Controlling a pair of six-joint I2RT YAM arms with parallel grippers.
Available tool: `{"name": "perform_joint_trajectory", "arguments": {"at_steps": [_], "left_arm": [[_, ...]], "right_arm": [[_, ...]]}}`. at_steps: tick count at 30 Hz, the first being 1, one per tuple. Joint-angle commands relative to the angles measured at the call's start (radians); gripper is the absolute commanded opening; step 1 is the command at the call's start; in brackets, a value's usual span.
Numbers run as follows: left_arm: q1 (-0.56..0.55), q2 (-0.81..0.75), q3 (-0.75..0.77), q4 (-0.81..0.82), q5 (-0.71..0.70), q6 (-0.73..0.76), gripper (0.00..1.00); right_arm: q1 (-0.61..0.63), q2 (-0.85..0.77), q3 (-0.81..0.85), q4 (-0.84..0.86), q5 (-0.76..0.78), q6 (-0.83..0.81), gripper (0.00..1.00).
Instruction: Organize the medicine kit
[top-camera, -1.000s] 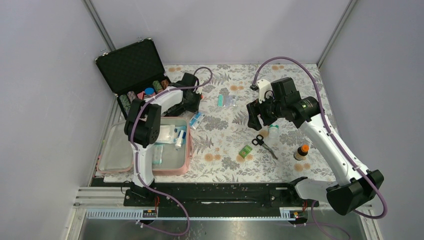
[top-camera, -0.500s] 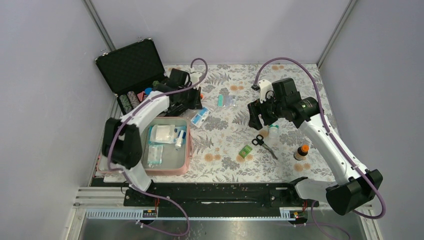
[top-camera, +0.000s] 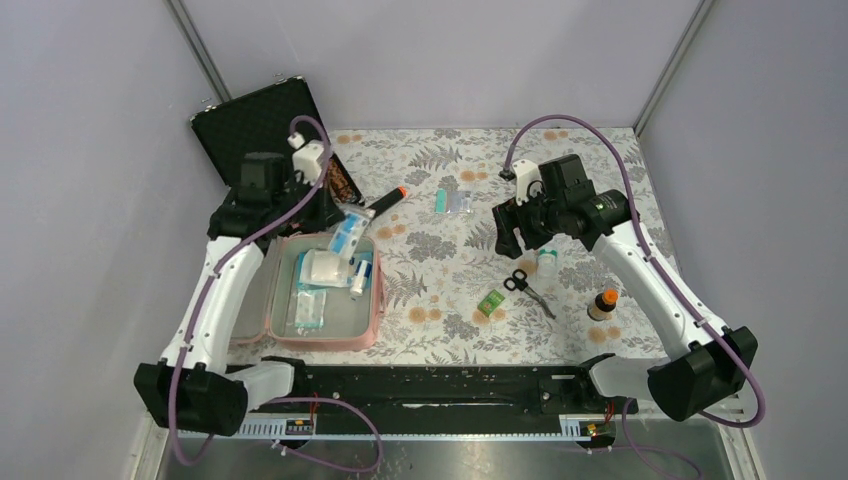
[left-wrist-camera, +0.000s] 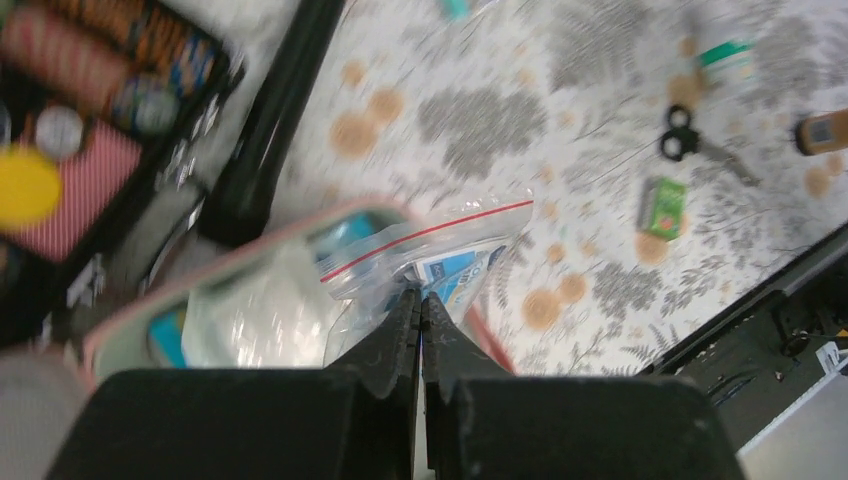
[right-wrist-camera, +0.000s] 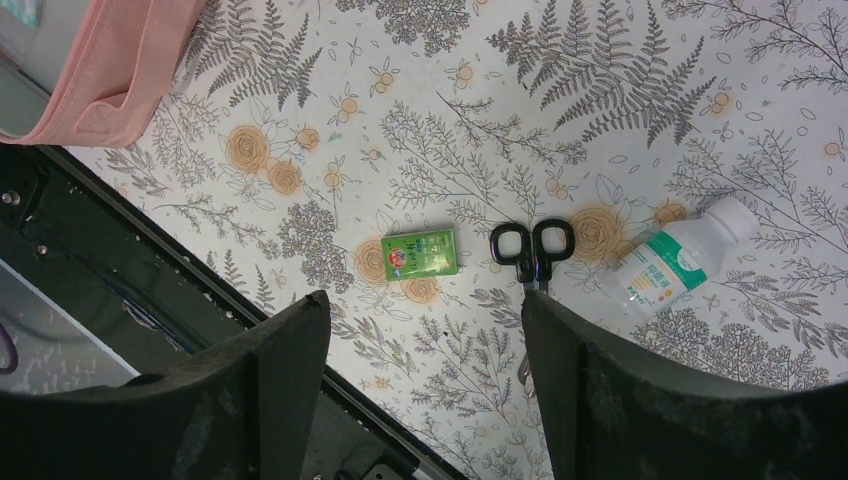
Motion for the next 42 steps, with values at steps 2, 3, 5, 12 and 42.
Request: {"name": "perform_joint_trajectory", "arguments": {"at_steps": [2,3,5,12,42], "left_arm": [[0.136,-0.08,-0.135,-0.19,-0.061,0.017,0.0],[0.148,-0.093,-0.163,-0.196,-0.077,0.015,0.0],[0.15,-0.118,-0.237,-0.184,-0.121,0.005,0.0],[0.201,-0.17,-0.347,-0.123,-0.284,-0.015,0.0],[0.463,0.285,-0.232,-0.169,-0.119,0.009,0.0]], "right_arm": [[-0.008,0.0,0.009,0.017,-0.018,-0.007,0.77],[-0.008,0.002,0.005,0.018,-0.017,-0.009,0.77],[-0.008,0.005,-0.001,0.022,-0.016,-0.01,0.77],[-0.009,0.002,-0.006,0.023,-0.029,-0.01,0.77],[-0.019,-0.015,-0.049,0.05,-0.035,-0.017,0.77]]}}
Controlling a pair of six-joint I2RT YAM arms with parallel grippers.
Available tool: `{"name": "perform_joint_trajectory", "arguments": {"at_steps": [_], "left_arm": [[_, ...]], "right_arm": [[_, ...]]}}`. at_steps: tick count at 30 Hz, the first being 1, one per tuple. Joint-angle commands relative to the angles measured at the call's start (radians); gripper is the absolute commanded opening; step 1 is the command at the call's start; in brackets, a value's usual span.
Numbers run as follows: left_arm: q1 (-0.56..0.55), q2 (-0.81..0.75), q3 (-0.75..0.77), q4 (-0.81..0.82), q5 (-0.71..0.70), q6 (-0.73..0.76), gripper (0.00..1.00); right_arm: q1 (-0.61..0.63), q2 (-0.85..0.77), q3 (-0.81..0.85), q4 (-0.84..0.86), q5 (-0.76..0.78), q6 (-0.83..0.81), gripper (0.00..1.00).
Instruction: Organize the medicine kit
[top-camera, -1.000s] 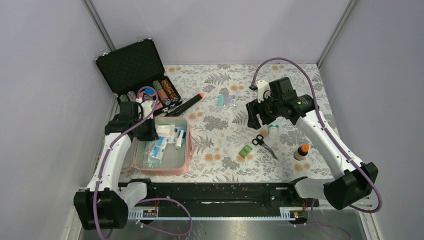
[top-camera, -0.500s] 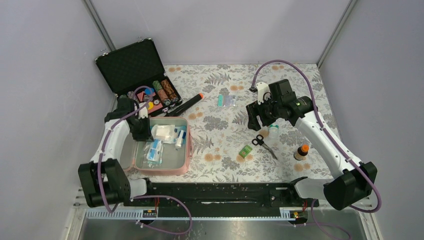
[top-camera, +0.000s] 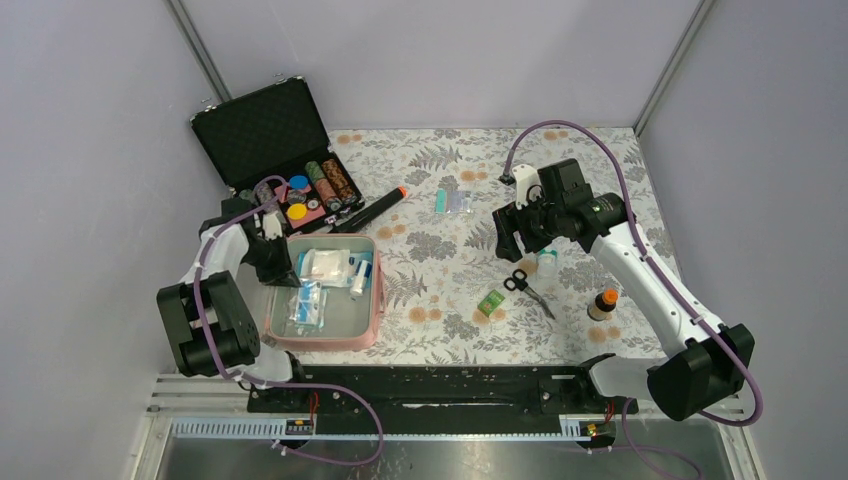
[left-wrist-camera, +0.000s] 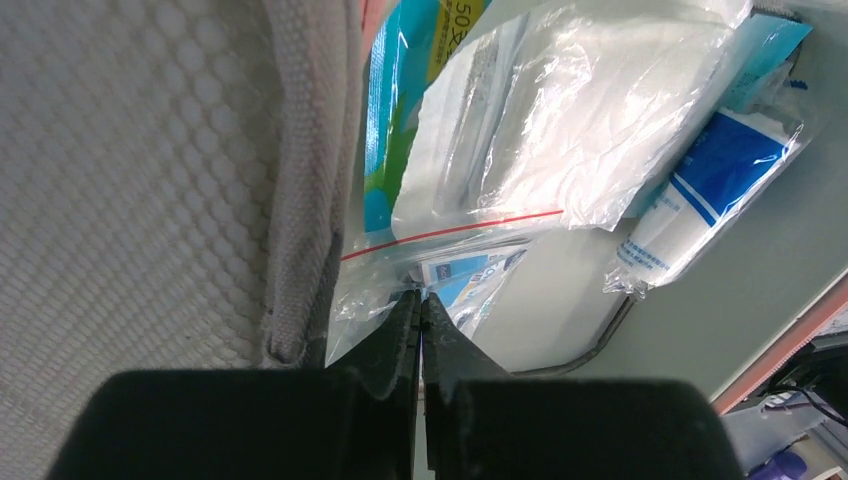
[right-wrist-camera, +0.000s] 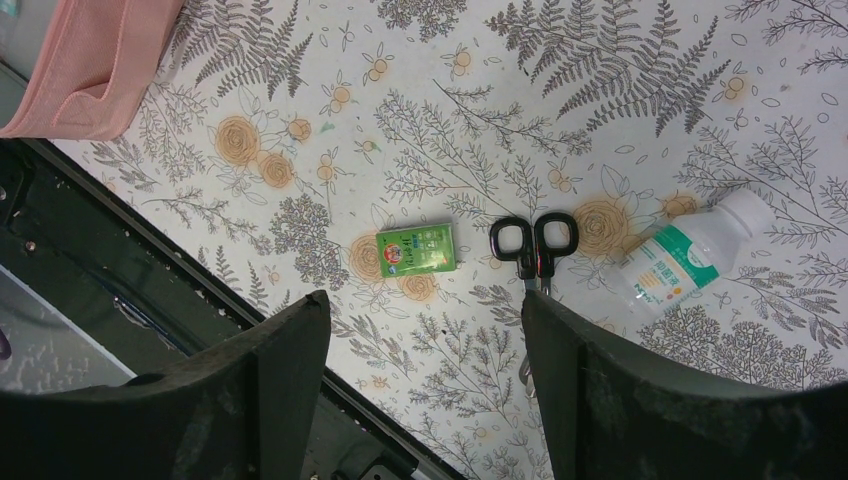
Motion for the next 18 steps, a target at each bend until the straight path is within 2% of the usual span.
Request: {"name": "perform_joint_trajectory", "arguments": {"at_steps": [1,5,10,13,15,18], "left_arm": [[0.007,-0.002,0.063,0.022,0.029,0.013,0.04],[0.008,-0.04,0.107,0.002,0.021,0.033,0.26],[0.008,-0.123,0.172,0.006,0.005,0.053,0.34],[0.007,-0.192,0.212,0.028,0.119,0.104,0.37],[0.007,-0.259,0.213,0.094,0.163,0.093,0.42],[0.0,-0.388,0.121,0.316,0.141,-0.012,0.53]], "right_arm": [[-0.009,-0.014,-0.002,0.026,-0.024,-0.012,0.77],[-0.009,-0.007,-0.009,0.033,-0.02,-0.013,0.77],[-0.009,0.033,0.009,0.034,-0.027,-0.015,0.77],[-0.009,0.076,0.035,0.042,-0.017,-0.04,0.77],[-0.008,0.123,0.068,0.052,-0.003,-0.053,0.77],[-0.009,0.21,0.136,0.066,-0.012,-0.086,0.77]]}}
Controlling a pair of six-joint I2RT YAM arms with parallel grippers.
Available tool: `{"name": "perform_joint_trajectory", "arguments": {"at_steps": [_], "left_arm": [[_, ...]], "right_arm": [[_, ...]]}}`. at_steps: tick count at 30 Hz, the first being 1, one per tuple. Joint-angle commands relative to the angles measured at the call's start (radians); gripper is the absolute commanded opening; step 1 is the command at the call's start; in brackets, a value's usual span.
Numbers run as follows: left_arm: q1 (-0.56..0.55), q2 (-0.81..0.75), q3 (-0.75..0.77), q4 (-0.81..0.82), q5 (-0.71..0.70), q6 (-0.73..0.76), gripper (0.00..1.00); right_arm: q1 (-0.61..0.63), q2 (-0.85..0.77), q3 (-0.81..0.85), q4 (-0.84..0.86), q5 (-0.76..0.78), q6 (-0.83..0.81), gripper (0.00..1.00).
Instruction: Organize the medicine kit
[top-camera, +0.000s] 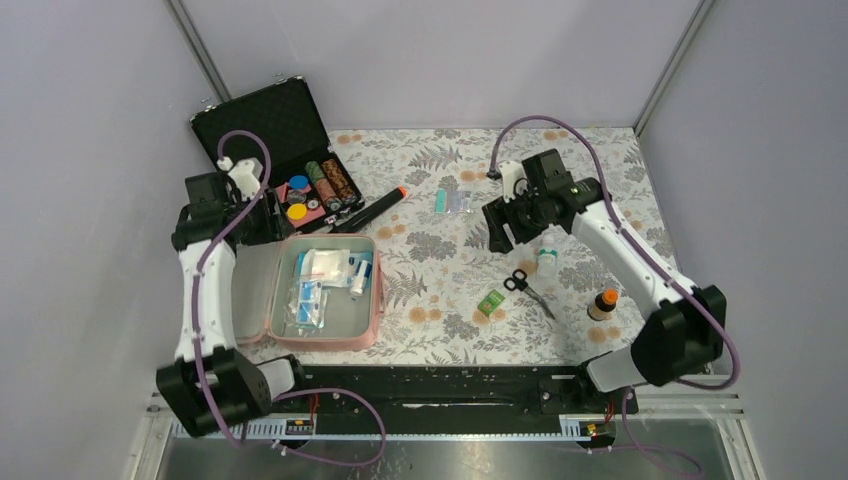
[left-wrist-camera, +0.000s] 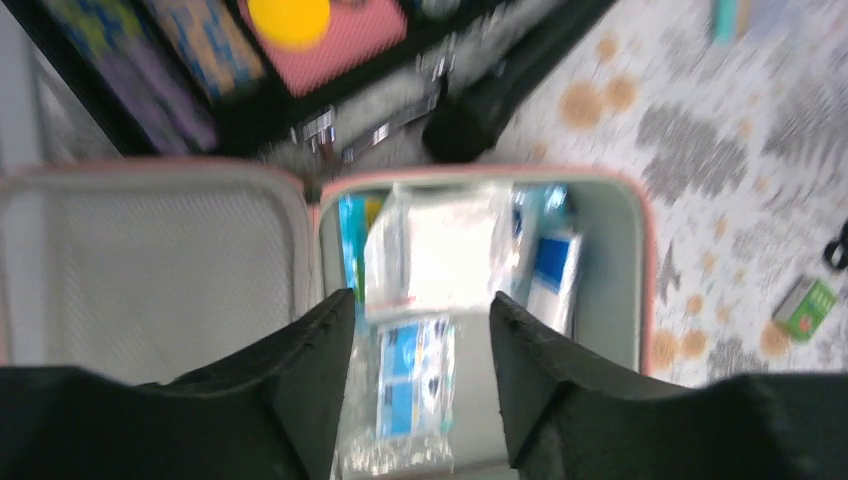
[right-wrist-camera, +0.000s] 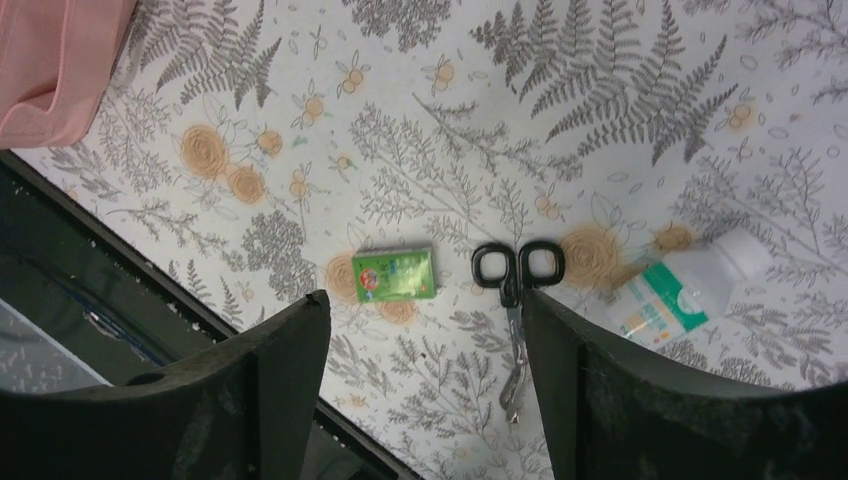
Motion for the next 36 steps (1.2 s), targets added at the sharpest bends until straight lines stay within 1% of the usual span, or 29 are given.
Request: {"name": "perform_joint_trajectory", "arguments": {"at_steps": [1,2,6,9,11,12,15,21,24,30,32,34,36], "left_arm": [[-0.006,-0.194,-0.093,0.334,0.072,-0.111,0.58],[-0.01,-0.214,-0.113,0.363,0.105,-0.137,0.61],[-0.034,-0.178,-0.154,0.368,0.262,-0.257,0.63],[-0.052,-0.167,-0.229,0.463,0.371,-0.378,0.63],[-0.053,-0.173,-0.252,0.502,0.447,-0.411,0.63],[-0.057,-0.176,-0.249,0.503,0.462,-0.409,0.63],[-0.085,-0.181,-0.236,0.494,0.459,-0.397,0.63],[-0.13,-0.183,-0.227,0.494,0.463,-0.37,0.63],[-0.138,-0.17,-0.223,0.494,0.458,-0.367,0.63],[-0.139,-0.169,-0.219,0.494,0.441,-0.366,0.62],[-0.139,-0.17,-0.224,0.491,0.433,-0.364,0.62],[-0.138,-0.166,-0.226,0.491,0.431,-0.364,0.62],[-0.138,-0.162,-0.224,0.491,0.426,-0.364,0.62]], "right_arm": [[-0.006,0.116,0.131,0.049,-0.015,-0.071,0.77],[-0.006,0.156,0.165,0.052,-0.012,-0.084,0.77],[-0.006,0.346,0.351,0.029,0.03,-0.109,0.76],[-0.005,0.51,0.496,0.0,0.037,-0.146,0.74],[-0.001,0.595,0.579,-0.042,0.016,-0.205,0.71],[0.001,0.631,0.635,-0.07,-0.003,-0.251,0.68],[0.019,0.732,0.741,-0.119,0.029,-0.354,0.67],[0.055,0.91,0.963,-0.241,0.149,-0.477,0.67],[0.065,0.973,1.036,-0.282,0.162,-0.533,0.67],[0.086,1.062,1.102,-0.311,0.2,-0.632,0.66],[0.091,1.085,1.12,-0.311,0.225,-0.656,0.63],[0.094,1.101,1.128,-0.311,0.233,-0.69,0.58],[0.101,1.119,1.14,-0.309,0.245,-0.711,0.56]]}}
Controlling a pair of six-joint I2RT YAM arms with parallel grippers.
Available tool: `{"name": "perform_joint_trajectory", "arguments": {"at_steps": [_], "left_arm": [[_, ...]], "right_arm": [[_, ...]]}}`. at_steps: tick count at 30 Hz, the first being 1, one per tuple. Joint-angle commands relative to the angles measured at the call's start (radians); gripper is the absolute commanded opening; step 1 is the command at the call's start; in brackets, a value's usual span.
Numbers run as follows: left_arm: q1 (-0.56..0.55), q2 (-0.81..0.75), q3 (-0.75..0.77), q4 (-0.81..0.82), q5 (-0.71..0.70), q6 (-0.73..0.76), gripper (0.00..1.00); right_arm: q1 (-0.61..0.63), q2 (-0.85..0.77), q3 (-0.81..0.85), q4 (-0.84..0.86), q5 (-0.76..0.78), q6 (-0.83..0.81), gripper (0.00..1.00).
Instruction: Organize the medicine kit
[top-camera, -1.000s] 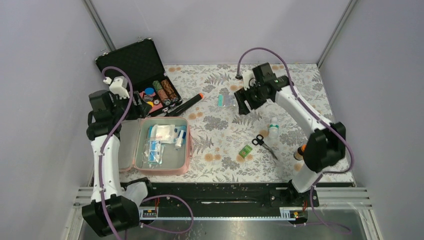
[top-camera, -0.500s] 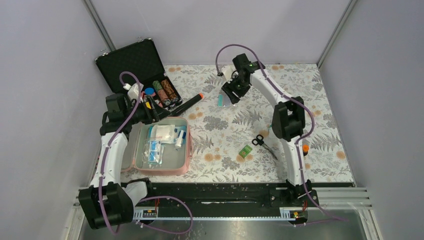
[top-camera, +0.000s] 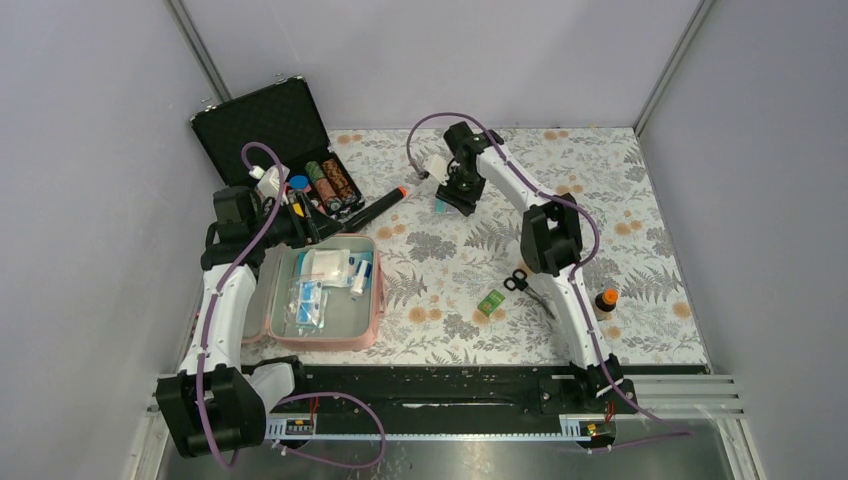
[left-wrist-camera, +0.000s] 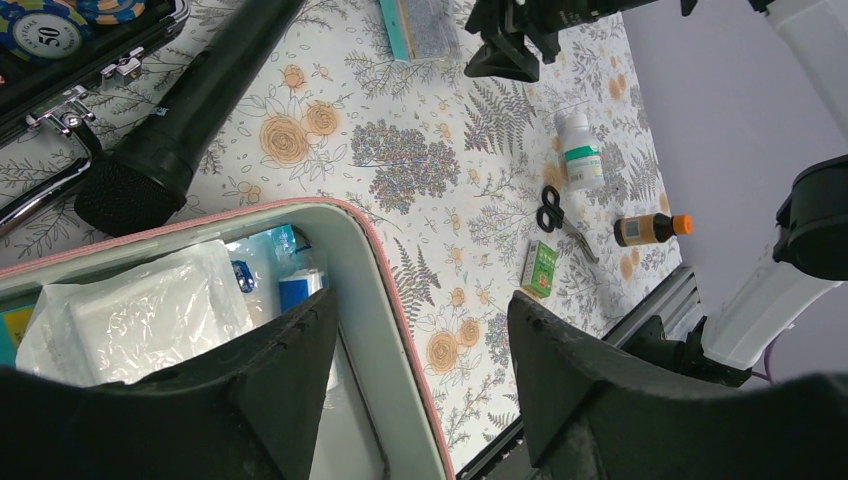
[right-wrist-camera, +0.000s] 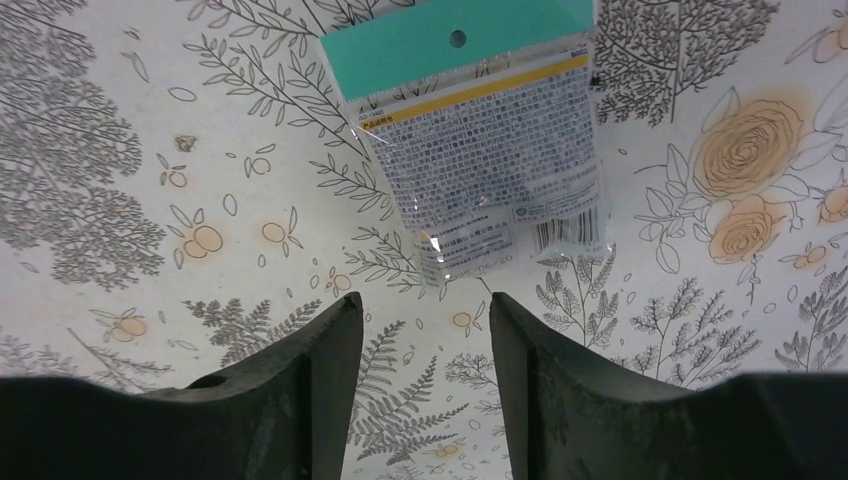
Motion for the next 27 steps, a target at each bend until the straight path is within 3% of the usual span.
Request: {"name": "perform_joint_trajectory", "arguments": {"at_steps": [1,10,12,17,22,27], "left_arm": [[-0.002,0.001,0.039,0.054,-0.003,0.009,0.62],[-0.002,-0.013,0.026,0.052,-0.019,0.02,0.62],[-0.002,-0.012,0.025,0.052,-0.016,0.02,0.62],[-0.002,0.003,0.028,0.052,-0.016,0.014,0.61],[-0.002,0.028,0.019,0.089,-0.04,0.011,0.6],[-0.005,0.096,0.03,0.133,-0.089,-0.025,0.61]], "right_arm": [[0.023,0.039,0.074,-0.035,0.063,-0.096,0.56],[0.058,0.098,0.093,-0.028,0.131,-0.166,0.51],[0.061,0.112,0.096,-0.031,0.143,-0.17,0.46],[0.063,0.093,0.071,-0.021,0.136,-0.146,0.25],[0.064,-0.044,-0.049,-0.013,0.1,-0.048,0.0],[0.063,-0.334,-0.311,0.072,-0.076,0.154,0.0]]}}
